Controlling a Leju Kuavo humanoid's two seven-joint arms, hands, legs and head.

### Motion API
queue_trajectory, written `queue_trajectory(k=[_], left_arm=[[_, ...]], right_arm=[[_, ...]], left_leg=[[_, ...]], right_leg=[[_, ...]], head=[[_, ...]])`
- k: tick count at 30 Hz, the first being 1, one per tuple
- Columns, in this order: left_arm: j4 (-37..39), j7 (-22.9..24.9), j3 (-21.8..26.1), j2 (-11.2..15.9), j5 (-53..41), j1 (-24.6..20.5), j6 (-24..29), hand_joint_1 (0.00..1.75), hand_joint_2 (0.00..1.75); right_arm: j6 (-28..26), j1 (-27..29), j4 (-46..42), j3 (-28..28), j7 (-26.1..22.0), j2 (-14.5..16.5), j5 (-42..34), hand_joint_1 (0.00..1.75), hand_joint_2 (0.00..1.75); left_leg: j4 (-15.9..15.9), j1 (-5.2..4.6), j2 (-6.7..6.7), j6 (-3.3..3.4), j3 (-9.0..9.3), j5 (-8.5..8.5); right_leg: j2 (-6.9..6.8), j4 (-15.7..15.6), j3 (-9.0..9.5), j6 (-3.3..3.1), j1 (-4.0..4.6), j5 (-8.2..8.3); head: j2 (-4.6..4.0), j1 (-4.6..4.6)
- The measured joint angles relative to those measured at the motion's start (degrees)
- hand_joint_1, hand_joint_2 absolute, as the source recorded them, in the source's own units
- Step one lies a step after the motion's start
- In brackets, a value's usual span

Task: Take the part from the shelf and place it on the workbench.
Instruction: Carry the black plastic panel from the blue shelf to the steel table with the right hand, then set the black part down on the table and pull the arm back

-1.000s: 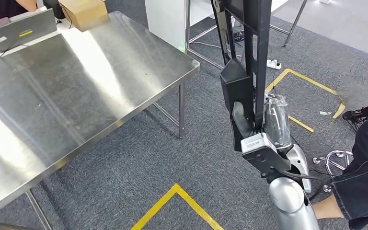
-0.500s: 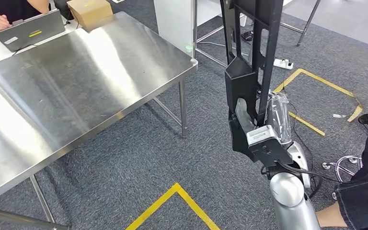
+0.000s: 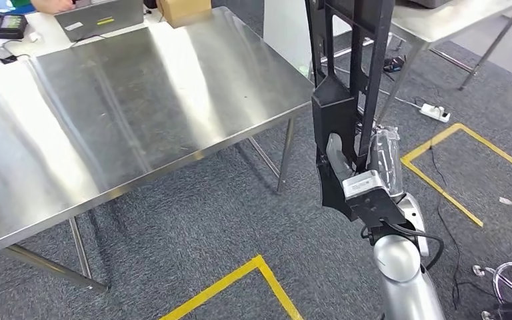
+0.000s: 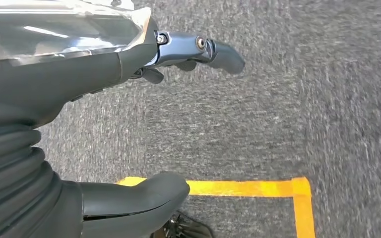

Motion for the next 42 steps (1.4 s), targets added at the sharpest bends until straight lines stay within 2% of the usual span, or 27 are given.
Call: queue_trajectory(k=[1, 2, 3, 4, 5, 7, 8, 10, 12, 14, 16, 18, 19, 20, 21, 23, 25, 27, 28, 30, 32, 34, 35, 37, 38, 40, 42], left_arm=[[-0.01, -0.01, 0.01, 0.01, 0.00, -0.09, -0.01, 0.00, 1.75], [-0.01, -0.01, 0.01, 0.02, 0.00, -0.13, -0.01, 0.00, 1.75], [0.00, -0.01, 0.01, 0.01, 0.01, -0.08, -0.02, 0.00, 1.75], [0.01, 0.03, 0.02, -0.01, 0.00, -0.01, -0.02, 0.00, 1.75], [0.01, 0.10, 0.02, -0.03, -0.01, 0.05, -0.01, 0.00, 1.75], [0.02, 0.53, 0.03, -0.07, -0.07, 0.10, 0.06, 0.00, 1.75], [0.03, 0.85, 0.04, -0.10, -0.14, 0.11, 0.13, 0.00, 1.75], [0.07, 1.43, 0.11, -0.14, -0.37, 0.34, 0.30, 0.00, 1.75], [0.13, 1.83, 0.21, -0.16, -0.58, 0.82, 0.41, 0.00, 1.75], [0.17, 2.08, 0.26, -0.18, -0.76, 1.09, 0.48, 0.00, 1.75], [0.19, 2.14, 0.25, -0.16, -1.10, 1.02, 0.55, 0.00, 1.75], [0.20, 2.15, 0.23, -0.19, -1.46, 1.00, 0.57, 0.00, 1.75], [0.21, 2.16, 0.22, -0.22, -1.56, 1.06, 0.57, 0.00, 1.75], [0.21, 2.16, 0.22, -0.21, -1.64, 1.11, 0.57, 0.00, 1.75], [0.21, 2.17, 0.22, -0.17, -1.72, 1.12, 0.57, 0.00, 1.75], [0.21, 2.17, 0.22, -0.09, -1.84, 1.01, 0.56, 0.00, 1.75], [0.21, 2.17, 0.22, -0.10, -2.07, 0.91, 0.53, 0.00, 1.75], [0.21, 2.17, 0.21, -0.10, -2.33, 1.00, 0.51, 0.00, 1.75], [0.21, 2.18, 0.21, -0.11, -2.43, 1.09, 0.51, 0.00, 1.75], [0.21, 2.21, 0.22, -0.12, -2.49, 1.06, 0.52, 0.00, 1.75], [0.21, 2.25, 0.22, -0.09, -2.51, 0.90, 0.55, 0.00, 1.75], [0.22, 2.28, 0.22, -0.09, -2.51, 0.94, 0.55, 0.00, 1.75], [0.22, 2.30, 0.22, -0.11, -2.54, 1.00, 0.55, 0.00, 1.75], [0.23, 2.38, 0.22, -0.12, -2.61, 1.09, 0.56, 0.00, 1.75], [0.23, 2.43, 0.22, -0.12, -2.67, 1.12, 0.56, 0.00, 1.75], [0.24, 2.51, 0.22, -0.13, -2.81, 1.34, 0.58, 0.00, 1.75], [0.26, 2.51, 0.22, -0.15, -3.00, 1.72, 0.60, 0.00, 1.75]], right_arm=[[-0.01, 0.02, 0.11, -0.01, -0.02, -0.08, -0.01, 1.54, 1.75], [-0.01, 0.06, 0.25, -0.01, -0.02, -0.16, -0.02, 1.54, 1.75], [-0.01, 0.10, 0.39, -0.01, -0.02, -0.24, -0.02, 1.54, 1.75], [-0.01, 0.12, 0.54, -0.01, -0.02, -0.30, -0.03, 1.54, 1.75], [-0.01, 0.10, 0.62, -0.01, -0.02, -0.33, -0.06, 1.54, 1.75], [-0.01, 0.01, 0.72, -0.01, -0.02, -0.41, -0.28, 1.54, 1.75], [-0.01, -0.03, 0.76, 0.00, -0.03, -0.48, -0.49, 1.54, 1.75], [-0.02, -0.05, 0.82, 0.02, -0.03, -0.67, -0.92, 1.54, 1.75], [-0.05, -0.06, 0.83, 0.03, -0.02, -0.78, -1.28, 1.54, 1.75], [-0.16, 0.08, 0.79, 0.03, -0.01, -0.81, -1.71, 1.54, 1.75], [-0.37, 0.48, 0.72, 0.02, 0.02, -0.97, -2.04, 1.54, 1.75], [-0.53, 1.08, 0.67, 0.01, 0.04, -1.25, -2.25, 1.54, 1.75], [-0.56, 1.39, 0.67, 0.01, 0.05, -1.37, -2.35, 1.54, 1.75], [-0.60, 1.65, 0.66, 0.01, 0.05, -1.46, -2.50, 1.54, 1.75], [-0.67, 1.85, 0.63, 0.01, 0.06, -1.55, -2.67, 1.54, 1.75], [-0.89, 2.14, 0.42, -0.02, 0.06, -1.79, -3.00, 1.54, 1.75], [-1.10, 2.44, 0.04, -0.04, 0.05, -2.11, -3.21, 1.54, 1.75], [-1.21, 2.73, -0.34, -0.02, 0.04, -2.32, -3.47, 1.54, 1.75], [-1.24, 2.87, -0.57, -0.02, 0.04, -2.40, -3.60, 1.54, 1.75], [-1.33, 3.22, -0.98, -0.01, -0.01, -2.72, -3.81, 1.54, 1.75], [-1.44, 3.79, -1.11, -0.03, -0.01, -3.18, -3.87, 1.54, 1.75], [-1.51, 4.41, -1.11, -0.06, 0.04, -3.53, -3.91, 1.54, 1.75], [-1.54, 4.62, -1.10, -0.07, 0.05, -3.63, -3.92, 1.54, 1.75], [-1.61, 4.74, -1.16, -0.05, 0.04, -3.73, -3.96, 1.54, 1.75], [-1.65, 4.76, -1.21, -0.05, 0.04, -3.76, -3.99, 1.54, 1.75], [-1.83, 4.89, -1.44, -0.03, 0.04, -3.73, -4.25, 1.54, 1.75], [-2.09, 5.06, -1.76, -0.03, 0.04, -3.56, -4.79, 1.54, 1.75]], left_leg=[[-0.09, 0.06, -0.72, 0.13, -0.01, 0.07], [-0.09, 0.10, -1.47, 0.15, -0.06, 0.08], [-0.08, 0.13, -2.26, 0.15, -0.07, 0.09], [-0.07, 0.16, -3.08, 0.12, -0.06, 0.10], [-0.04, 0.21, -3.92, 0.08, -0.02, 0.12], [0.06, 0.31, -5.55, -0.21, 0.00, 0.20], [0.17, 0.26, -6.26, -0.46, -0.08, 0.23], [0.13, 0.17, -7.38, -1.15, -0.41, 0.45], [-0.04, 0.23, -7.98, -1.84, -0.71, 0.70], [1.58, 0.14, -5.53, -2.48, -1.58, -0.41], [7.31, 0.21, -1.93, -3.11, -4.34, -3.55], [14.12, 0.68, -0.72, -3.64, -7.78, -6.17], [15.54, 0.94, -0.50, -3.86, -8.56, -6.24], [14.56, 1.17, -0.20, -4.03, -8.10, -5.21], [11.61, 1.33, 0.29, -4.13, -6.54, -3.51], [3.96, 1.27, 2.56, -4.08, -2.32, -0.72], [0.46, 0.84, 3.65, -3.51, -0.36, -0.24], [0.29, 0.49, 2.39, -2.67, -0.36, -0.40], [0.01, 0.50, 1.71, -2.25, -0.16, -0.32], [-0.64, 0.72, 0.40, -1.28, 0.35, 0.04], [-0.89, 0.82, -1.05, -0.62, 0.51, 0.22], [-0.87, 0.72, -2.81, -0.46, 0.50, 0.21], [-0.85, 0.68, -3.65, -0.45, 0.52, 0.20], [-0.79, 0.67, -5.06, -0.50, 0.61, 0.22], [-0.67, 0.59, -5.61, -0.60, 0.62, 0.21], [-0.55, 0.40, -6.36, -1.04, 0.51, 0.18], [-0.76, 0.33, -6.67, -1.70, 0.37, 0.31]], right_leg=[[1.27, 3.52, -1.72, -0.13, -0.10, -1.46], [1.82, 7.06, -3.57, -0.11, -0.18, -2.70], [1.99, 9.46, -4.93, 0.12, -0.26, -3.28], [2.06, 9.91, -5.42, 0.57, -0.36, -2.95], [2.17, 8.16, -4.85, 1.16, -0.49, -1.74], [3.75, 0.44, -1.59, 2.23, -0.95, 1.83], [4.65, -2.91, -0.20, 2.29, -1.07, 3.15], [5.51, -5.72, 1.10, 1.57, -1.00, 4.14], [4.41, -5.98, 1.37, 0.59, -1.04, 4.50], [3.28, -6.36, 1.64, -0.23, -1.45, 4.77], [1.89, -6.54, 1.85, -0.86, -1.50, 4.72], [0.33, -6.53, 1.92, -1.14, -1.44, 4.56], [-0.44, -6.52, 1.95, -1.17, -1.48, 4.49], [-1.15, -6.51, 2.03, -1.13, -1.54, 4.38], [-1.81, -6.51, 2.18, -1.00, -1.63, 4.24], [-3.06, -6.49, 2.60, -0.38, -1.49, 3.79], [-4.09, -6.62, 3.08, 0.35, -1.07, 3.37], [-5.21, -7.09, 3.70, 1.02, -0.79, 3.19], [-5.17, -7.11, 3.91, 1.32, -0.84, 2.98], [-2.54, -4.35, 2.88, 1.42, -0.99, 1.31], [1.00, 3.00, -0.80, 1.01, -1.17, -1.74], [2.07, 8.95, -4.30, 1.20, -1.11, -3.26], [2.20, 8.98, -4.75, 1.59, -1.08, -2.67], [2.58, 2.55, -2.43, 2.52, -1.15, 0.85], [2.95, -1.51, -0.83, 2.63, -1.15, 2.63], [3.44, -6.42, 1.06, 2.01, -1.04, 4.68], [3.41, -7.00, 1.30, 0.90, -0.89, 5.12]], head=[[0.00, 0.03], [0.00, 0.05], [0.00, 0.05], [0.00, 0.05], [0.00, 0.04], [0.00, 0.05], [0.00, 0.04], [0.00, 0.02], [0.00, 0.00], [0.00, -0.18], [0.00, -0.38], [0.00, -0.42], [0.00, -0.42], [0.00, -0.43], [0.00, -0.42], [0.00, -0.45], [0.00, -0.37], [0.00, -0.25], [0.00, -0.24], [0.00, -0.19], [0.00, -0.08], [0.00, -0.01], [0.00, 0.00], [0.00, 0.01], [0.00, 0.01], [0.00, -0.01], [0.00, -0.03]])
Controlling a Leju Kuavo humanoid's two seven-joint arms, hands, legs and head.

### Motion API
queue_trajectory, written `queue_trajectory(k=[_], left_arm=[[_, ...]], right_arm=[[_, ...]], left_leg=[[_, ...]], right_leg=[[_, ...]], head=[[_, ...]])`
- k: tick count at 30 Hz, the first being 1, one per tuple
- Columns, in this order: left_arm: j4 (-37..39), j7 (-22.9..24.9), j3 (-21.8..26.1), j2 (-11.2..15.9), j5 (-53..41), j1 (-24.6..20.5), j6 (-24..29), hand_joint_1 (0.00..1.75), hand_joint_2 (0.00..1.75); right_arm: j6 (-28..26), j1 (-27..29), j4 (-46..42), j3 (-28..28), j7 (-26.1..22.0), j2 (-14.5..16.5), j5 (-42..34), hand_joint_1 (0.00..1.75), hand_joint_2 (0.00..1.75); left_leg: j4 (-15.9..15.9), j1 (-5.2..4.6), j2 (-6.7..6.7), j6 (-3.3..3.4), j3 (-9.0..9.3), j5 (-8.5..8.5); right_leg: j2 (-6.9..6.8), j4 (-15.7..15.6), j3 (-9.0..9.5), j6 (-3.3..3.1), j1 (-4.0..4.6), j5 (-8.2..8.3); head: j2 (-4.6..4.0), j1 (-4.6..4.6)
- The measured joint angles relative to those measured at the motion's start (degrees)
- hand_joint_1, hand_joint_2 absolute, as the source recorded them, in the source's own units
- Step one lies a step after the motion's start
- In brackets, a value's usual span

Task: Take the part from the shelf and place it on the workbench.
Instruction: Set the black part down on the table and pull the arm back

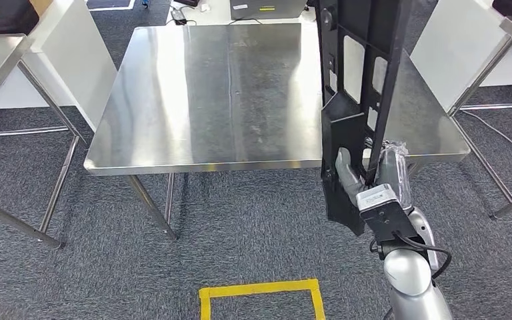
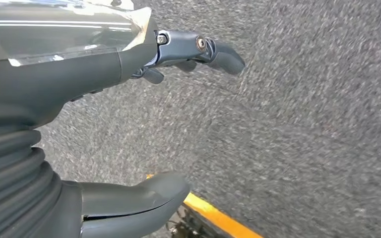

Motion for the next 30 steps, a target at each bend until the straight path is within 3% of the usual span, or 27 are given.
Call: queue_trajectory(k=[1, 3, 5, 6, 7, 8, 9, 12, 14, 17, 25, 30], left_arm=[[0.03, -0.05, -0.01, -0.02, -0.21, 0.15, 0.02, 0.00, 1.75], [0.10, -0.27, -0.02, -0.10, -0.82, 0.21, 0.09, 0.00, 1.75], [0.15, -0.67, -0.02, -0.15, -1.29, 0.09, -0.58, 0.00, 1.75], [0.17, -1.08, -0.02, -0.17, -1.34, 0.08, -1.43, 0.00, 1.75], [0.20, -1.59, -0.02, -0.21, -1.31, 0.11, -2.50, 0.00, 1.75], [0.23, -2.17, -0.02, -0.25, -1.29, 0.15, -3.47, 0.00, 1.75], [0.26, -2.79, -0.02, -0.27, -1.40, 0.18, -4.17, 0.00, 1.75], [0.28, -3.98, -0.03, -0.30, -2.06, 0.12, -4.71, 0.00, 1.75], [0.31, -4.14, -0.04, -0.44, -2.33, 0.09, -4.67, 0.00, 1.75], [0.38, -3.89, -0.04, -0.69, -2.39, 0.24, -4.72, 0.00, 1.75], [0.39, -3.32, -0.02, -0.70, -2.47, 0.32, -4.79, 0.00, 1.75], [0.39, -2.62, -0.02, -0.65, -3.21, 0.40, -4.85, 0.00, 1.75]], right_arm=[[-0.14, 0.10, -0.21, -0.01, 0.00, 0.19, -0.22, 1.54, 1.75], [-0.37, 0.43, -0.74, -0.01, -0.04, 0.53, -0.35, 1.54, 1.75], [-0.71, 1.10, -1.21, -0.02, -0.30, 0.69, -0.30, 1.54, 1.75], [-0.93, 1.54, -1.40, -0.03, -0.54, 0.70, -0.28, 1.54, 1.75], [-1.14, 1.97, -1.56, -0.02, -0.80, 0.72, -0.30, 1.54, 1.75], [-1.34, 2.32, -1.68, -0.02, -1.06, 0.72, -0.34, 1.54, 1.75], [-1.57, 2.58, -1.78, -0.01, -1.28, 0.72, -0.39, 1.54, 1.75], [-3.13, 2.74, -2.18, -0.01, -1.74, 0.68, 0.40, 1.54, 1.75], [-5.95, 2.72, -2.79, -0.07, -1.57, 0.47, 3.32, 1.54, 1.75], [-9.02, 2.36, -3.83, -1.22, 0.86, -0.80, 8.17, 1.54, 1.75], [-8.28, 0.99, -4.10, -4.56, 5.36, -3.44, 13.57, 1.54, 1.75], [-8.52, -0.58, 0.08, -8.50, 14.07, -9.71, 26.38, 1.54, 1.75]], left_leg=[[0.02, 0.04, 0.32, -0.29, -0.07, -0.04], [2.10, 0.00, 2.57, -0.87, -0.97, -1.57], [8.43, 0.17, 5.20, -1.44, -3.82, -5.18], [12.21, 0.37, 5.75, -1.72, -5.60, -6.85], [14.93, 0.57, 6.00, -1.96, -6.90, -7.74], [15.71, 0.76, 6.13, -2.15, -7.22, -7.58], [14.18, 0.96, 6.24, -2.28, -6.34, -6.42], [3.21, 1.21, 6.87, -2.24, -0.23, -2.23], [0.18, 1.05, 6.97, -1.90, 1.38, -1.78], [0.08, 0.58, 6.56, -1.49, 1.37, -1.61], [0.15, 0.18, 6.35, -0.61, 1.24, -1.63], [0.17, 0.06, 6.29, -0.32, 1.23, -1.59]], right_leg=[[-0.10, -0.12, 0.15, -0.46, -0.19, 0.22], [-0.44, -0.42, 0.38, -1.36, -0.65, 0.54], [-0.96, -0.48, 0.49, -1.92, -0.70, 0.52], [-1.26, -0.48, 0.50, -2.02, -0.66, 0.49], [-1.55, -0.47, 0.49, -2.04, -0.65, 0.47], [-1.79, -0.47, 0.49, -2.03, -0.66, 0.46], [-1.97, -0.46, 0.52, -1.98, -0.73, 0.42], [-2.22, -0.39, 0.66, -1.42, -0.59, 0.16], [-2.30, -0.27, 0.60, -1.03, -0.03, -0.08], [-2.41, -0.51, 0.63, -0.97, 0.19, -0.13], [-2.54, -1.36, 1.12, -0.03, -0.07, 0.36], [-2.65, -1.38, 1.14, 0.43, -0.19, 0.42]], head=[[0.00, -0.02], [0.00, -0.21], [0.00, -0.40], [0.00, -0.42], [0.00, -0.42], [0.00, -0.42], [0.00, -0.42], [0.00, -0.39], [0.00, -0.23], [0.00, -0.09], [0.00, -0.11], [0.00, -0.11]])
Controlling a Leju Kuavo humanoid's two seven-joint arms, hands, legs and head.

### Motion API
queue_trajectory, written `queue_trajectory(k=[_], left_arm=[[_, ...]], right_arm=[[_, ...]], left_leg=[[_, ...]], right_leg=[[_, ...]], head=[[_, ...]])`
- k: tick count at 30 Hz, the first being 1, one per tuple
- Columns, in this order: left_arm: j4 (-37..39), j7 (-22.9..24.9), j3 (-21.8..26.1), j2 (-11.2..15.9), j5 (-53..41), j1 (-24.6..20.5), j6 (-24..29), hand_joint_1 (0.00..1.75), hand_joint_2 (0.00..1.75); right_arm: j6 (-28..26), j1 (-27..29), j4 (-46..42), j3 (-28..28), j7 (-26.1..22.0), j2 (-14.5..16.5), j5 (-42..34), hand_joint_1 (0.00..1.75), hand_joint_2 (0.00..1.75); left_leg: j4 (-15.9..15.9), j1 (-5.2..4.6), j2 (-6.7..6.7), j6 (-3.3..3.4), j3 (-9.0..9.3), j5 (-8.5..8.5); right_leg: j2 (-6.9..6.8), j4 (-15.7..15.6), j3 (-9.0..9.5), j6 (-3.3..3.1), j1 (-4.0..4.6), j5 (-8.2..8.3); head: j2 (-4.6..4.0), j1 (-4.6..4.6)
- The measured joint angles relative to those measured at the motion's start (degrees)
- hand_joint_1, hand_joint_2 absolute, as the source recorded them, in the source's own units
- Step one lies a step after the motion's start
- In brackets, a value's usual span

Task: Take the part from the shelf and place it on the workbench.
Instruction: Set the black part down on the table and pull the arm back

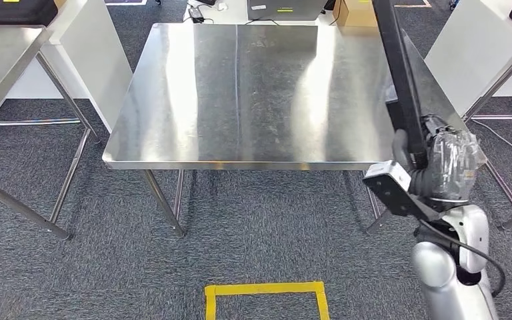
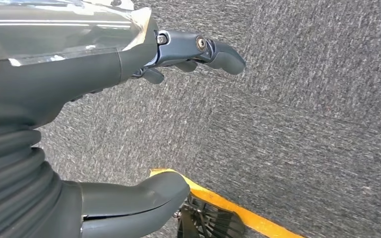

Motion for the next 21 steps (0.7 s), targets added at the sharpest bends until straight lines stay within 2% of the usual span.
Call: queue_trajectory(k=[5, 8, 13, 16, 18, 20, 21], left_arm=[[-0.01, 0.12, 0.00, 0.05, -0.79, -0.02, -0.40, 0.00, 1.75], [-0.02, 0.03, 0.01, 0.17, -1.37, -0.04, -0.67, 0.00, 1.75], [-0.04, -0.26, 0.00, 0.67, -2.54, -0.28, -1.48, 0.00, 1.75], [-0.06, -0.33, 0.00, 1.03, -2.80, -0.37, -1.79, 0.00, 1.75], [-0.08, -0.38, 0.01, 1.17, -2.86, -0.52, -1.83, 0.00, 1.75], [-0.10, -0.36, 0.03, 1.27, -3.09, -0.66, -1.85, 0.00, 1.75], [-0.11, -0.33, 0.04, 1.30, -3.22, -0.70, -1.85, 0.00, 1.75]], right_arm=[[-0.95, -3.80, 10.59, -6.05, 2.15, -7.28, 6.73, 1.54, 1.75], [-1.01, -6.49, 16.64, -7.93, 3.81, -10.46, 10.13, 1.54, 1.75], [-0.20, -12.70, 28.68, -8.68, 6.46, -13.02, 13.29, 1.54, 1.75], [-0.33, -14.80, 33.96, -8.77, 6.67, -13.60, 13.93, 1.54, 1.75], [-0.41, -15.75, 36.60, -8.76, 6.68, -13.88, 14.24, 1.54, 1.75], [-0.42, -16.88, 39.45, -8.72, 6.83, -13.90, 14.96, 1.54, 1.75], [-0.42, -17.32, 40.88, -8.66, 6.94, -13.80, 15.41, 1.54, 1.75]], left_leg=[[0.01, -0.02, -0.07, 0.14, -0.03, 0.09], [0.10, -0.12, -0.07, 0.24, -0.06, 0.08], [0.19, -0.51, -0.09, 0.80, -0.14, -0.05], [-0.68, -0.63, -0.24, 1.61, 0.21, 0.35], [-2.14, -0.27, -0.32, 2.35, 1.02, 0.98], [-2.82, -0.05, -0.43, 2.67, 1.45, 1.22], [-2.84, -0.03, -0.56, 2.65, 1.47, 1.17]], right_leg=[[-0.05, 0.00, 0.02, 0.18, 0.00, 0.12], [-0.09, -0.04, 0.03, 0.30, -0.06, 0.21], [-0.11, -0.13, 0.03, 0.77, -0.44, 0.31], [-0.22, -0.41, 0.12, 1.25, -0.65, 0.32], [0.22, 2.26, -1.29, 1.19, -0.73, -1.00], [0.90, 9.23, -5.01, 0.82, -0.74, -3.61], [1.07, 12.75, -6.98, 0.86, -0.74, -4.61]], head=[[0.00, 0.00], [0.00, 0.01], [0.00, -0.02], [0.00, -0.04], [0.00, 0.04], [0.00, 0.19], [0.00, 0.21]])
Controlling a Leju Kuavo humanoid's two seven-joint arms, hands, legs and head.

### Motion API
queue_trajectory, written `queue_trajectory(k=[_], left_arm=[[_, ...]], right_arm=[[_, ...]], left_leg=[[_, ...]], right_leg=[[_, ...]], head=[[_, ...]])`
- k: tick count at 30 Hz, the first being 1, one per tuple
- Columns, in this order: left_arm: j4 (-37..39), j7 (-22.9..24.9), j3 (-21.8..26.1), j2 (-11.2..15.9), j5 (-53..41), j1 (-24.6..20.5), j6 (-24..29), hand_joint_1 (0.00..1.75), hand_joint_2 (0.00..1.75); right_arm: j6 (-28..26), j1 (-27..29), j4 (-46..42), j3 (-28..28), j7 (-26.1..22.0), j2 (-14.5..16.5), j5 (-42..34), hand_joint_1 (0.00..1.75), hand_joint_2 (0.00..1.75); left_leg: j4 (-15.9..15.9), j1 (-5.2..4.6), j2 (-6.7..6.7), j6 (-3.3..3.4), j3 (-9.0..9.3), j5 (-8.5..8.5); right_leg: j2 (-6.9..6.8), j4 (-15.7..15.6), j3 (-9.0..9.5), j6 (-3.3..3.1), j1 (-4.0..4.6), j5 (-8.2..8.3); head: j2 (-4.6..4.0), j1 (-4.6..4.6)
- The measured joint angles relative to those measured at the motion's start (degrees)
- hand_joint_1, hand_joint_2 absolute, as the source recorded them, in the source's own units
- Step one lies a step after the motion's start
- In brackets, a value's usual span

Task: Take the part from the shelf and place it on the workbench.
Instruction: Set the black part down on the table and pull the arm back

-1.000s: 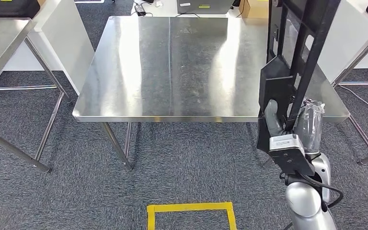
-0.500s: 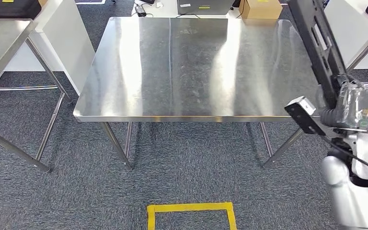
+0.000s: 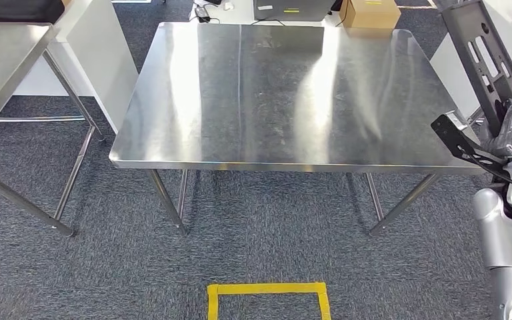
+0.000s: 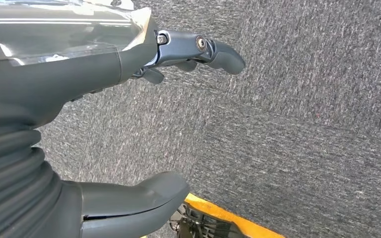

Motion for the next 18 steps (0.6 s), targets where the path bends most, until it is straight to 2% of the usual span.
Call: queue_trajectory(k=[1, 2, 3, 4, 5, 6, 7, 9, 10, 12, 13, 15, 16, 17, 18], left_arm=[[0.00, 0.04, 0.02, 0.01, -0.11, -0.02, -0.01, 0.00, 1.75], [0.00, 0.07, 0.05, 0.00, -0.16, -0.04, -0.01, 0.00, 1.75], [0.00, 0.11, 0.14, 0.00, -0.18, -0.07, -0.01, 0.00, 1.75], [0.00, 0.15, 0.27, 0.00, -0.16, -0.15, -0.01, 0.00, 1.75], [-0.02, 0.20, 0.48, 0.10, -0.09, -0.24, -0.01, 0.00, 1.75], [-0.03, 0.27, 0.74, 0.16, 0.04, -0.34, -0.01, 0.00, 1.75], [-0.04, 0.32, 1.01, 0.19, 0.21, -0.45, -0.02, 0.00, 1.75], [-0.05, 0.39, 1.46, 0.12, 0.48, -0.59, -0.04, 0.00, 1.75], [-0.07, 0.40, 1.62, 0.06, 0.51, -0.66, -0.05, 0.00, 1.75], [-0.11, 0.38, 1.92, 0.02, 0.52, -0.82, -0.10, 0.00, 1.75], [-0.13, 0.37, 2.08, 0.01, 0.52, -0.87, -0.18, 0.00, 1.75], [-0.12, 0.36, 2.37, -0.06, 0.52, -0.80, -0.37, 0.00, 1.75], [-0.11, 0.36, 2.47, -0.11, 0.51, -0.72, -0.44, 0.00, 1.75], [-0.11, 0.35, 2.54, -0.18, 0.46, -0.65, -0.49, 0.00, 1.75], [-0.11, 0.34, 2.57, -0.23, 0.38, -0.62, -0.57, 0.00, 1.75]], right_arm=[[-0.03, -0.37, 1.39, 0.09, 0.09, 0.15, 0.46, 1.54, 1.75], [-0.10, -0.80, 2.78, 0.22, 0.12, 0.36, 0.94, 1.54, 1.75], [-0.20, -1.42, 4.14, 0.37, 0.09, 0.63, 1.45, 1.54, 1.75], [-0.35, -2.23, 5.43, 0.52, 0.00, 0.96, 2.02, 1.54, 1.75], [-0.49, -3.31, 6.89, 0.72, -0.28, 1.48, 2.70, 1.54, 1.75], [-0.55, -4.46, 8.29, 0.97, -0.68, 2.01, 3.39, 1.54, 1.75], [-0.53, -5.56, 9.72, 1.34, -1.09, 2.61, 4.11, 1.54, 1.75], [-0.36, -7.38, 12.27, 2.16, -1.69, 3.69, 5.24, 1.54, 1.75], [-0.30, -8.08, 13.25, 2.57, -1.81, 4.09, 5.57, 1.54, 1.75], [-0.31, -9.49, 14.63, 3.07, -2.03, 4.57, 5.92, 1.54, 1.75], [-0.32, -10.23, 15.20, 3.29, -2.21, 4.79, 6.14, 1.54, 1.75], [-0.32, -11.62, 16.23, 3.75, -2.73, 5.44, 6.60, 1.54, 1.75], [-0.32, -12.15, 16.66, 4.08, -3.03, 5.89, 6.86, 1.54, 1.75], [-0.29, -12.60, 17.05, 4.44, -3.33, 6.39, 7.16, 1.54, 1.75], [-0.24, -13.03, 17.38, 4.81, -3.68, 6.89, 7.47, 1.54, 1.75]], left_leg=[[0.01, 0.03, -0.18, -0.09, 0.05, -0.10], [0.07, 0.09, -0.36, -0.26, 0.13, -0.24], [0.20, 0.21, -0.55, -0.54, 0.23, -0.45], [0.47, 0.35, -0.70, -0.95, 0.31, -0.77], [0.82, 0.35, -0.81, -1.47, 0.27, -1.18], [1.23, 0.29, -0.85, -1.99, 0.20, -1.65], [1.51, 0.21, -0.86, -2.41, 0.16, -2.03], [1.55, 0.20, -0.82, -2.88, 0.27, -2.43], [1.56, 0.32, -0.76, -3.07, 0.39, -2.58], [4.11, 0.50, -0.27, -3.52, -0.80, -3.43], [7.19, 0.54, 0.07, -3.73, -2.58, -4.27], [15.28, 0.53, 0.52, -3.87, -8.16, -5.92], [18.04, 0.49, 0.59, -3.75, -10.77, -5.74], [18.76, 0.40, 0.60, -3.47, -12.46, -4.41], [17.13, 0.22, 0.59, -3.00, -12.97, -1.92]], right_leg=[[0.11, 2.10, -1.37, 0.27, -0.04, -0.31], [0.17, 2.18, -1.77, 0.74, -0.16, 0.22], [0.17, -0.09, -0.98, 1.40, -0.38, 1.64], [0.18, -4.12, 0.76, 2.16, -0.72, 3.52], [0.29, -7.74, 2.55, 2.62, -0.88, 4.84], [0.46, -10.57, 3.99, 2.54, -0.97, 5.68], [0.63, -11.97, 4.79, 2.04, -0.94, 5.86], [0.82, -12.02, 5.03, 0.43, -0.69, 5.33], [0.81, -11.97, 5.27, -0.12, -0.68, 5.11], [0.64, -11.99, 6.21, -1.24, -0.76, 4.44], [0.55, -12.02, 6.75, -1.77, -0.71, 4.02], [0.44, -12.02, 7.76, -2.54, -0.36, 3.05], [0.44, -12.02, 8.37, -2.74, -0.14, 2.48], [0.47, -12.03, 9.11, -2.85, 0.08, 1.84], [0.50, -12.07, 9.99, -2.92, 0.27, 1.14]], head=[[0.00, 0.03], [0.00, 0.02], [0.00, 0.03], [0.00, 0.03], [0.00, 0.08], [0.00, 0.08], [0.00, 0.03], [0.00, -0.09], [0.00, -0.14], [0.00, -0.27], [0.00, -0.37], [0.00, -0.51], [0.00, -0.51], [0.00, -0.50], [0.00, -0.51]])
